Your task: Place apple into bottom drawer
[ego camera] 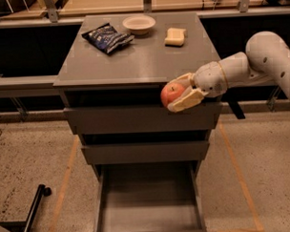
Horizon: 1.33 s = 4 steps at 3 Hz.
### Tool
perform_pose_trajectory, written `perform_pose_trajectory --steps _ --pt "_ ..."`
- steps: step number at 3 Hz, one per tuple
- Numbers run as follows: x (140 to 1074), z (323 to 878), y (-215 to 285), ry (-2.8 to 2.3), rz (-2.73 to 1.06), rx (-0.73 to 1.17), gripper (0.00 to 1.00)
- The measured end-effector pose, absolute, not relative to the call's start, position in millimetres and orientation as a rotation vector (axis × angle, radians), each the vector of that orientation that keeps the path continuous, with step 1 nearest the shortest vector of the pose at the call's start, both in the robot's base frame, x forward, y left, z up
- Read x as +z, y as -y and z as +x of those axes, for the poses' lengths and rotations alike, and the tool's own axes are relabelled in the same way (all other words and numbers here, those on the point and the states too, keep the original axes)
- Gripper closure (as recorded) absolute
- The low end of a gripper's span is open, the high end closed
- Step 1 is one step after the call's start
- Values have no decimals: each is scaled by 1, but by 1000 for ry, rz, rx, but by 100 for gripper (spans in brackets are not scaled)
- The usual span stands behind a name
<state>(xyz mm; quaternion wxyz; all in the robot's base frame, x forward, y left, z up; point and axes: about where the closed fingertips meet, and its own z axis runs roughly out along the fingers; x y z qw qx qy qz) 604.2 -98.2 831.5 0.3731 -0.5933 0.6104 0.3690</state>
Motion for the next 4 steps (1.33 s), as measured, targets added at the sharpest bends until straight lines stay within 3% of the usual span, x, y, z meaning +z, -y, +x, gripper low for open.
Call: perform_pose_trajectory --steps 4 --pt "656 503 103 -1939 -1583 932 100"
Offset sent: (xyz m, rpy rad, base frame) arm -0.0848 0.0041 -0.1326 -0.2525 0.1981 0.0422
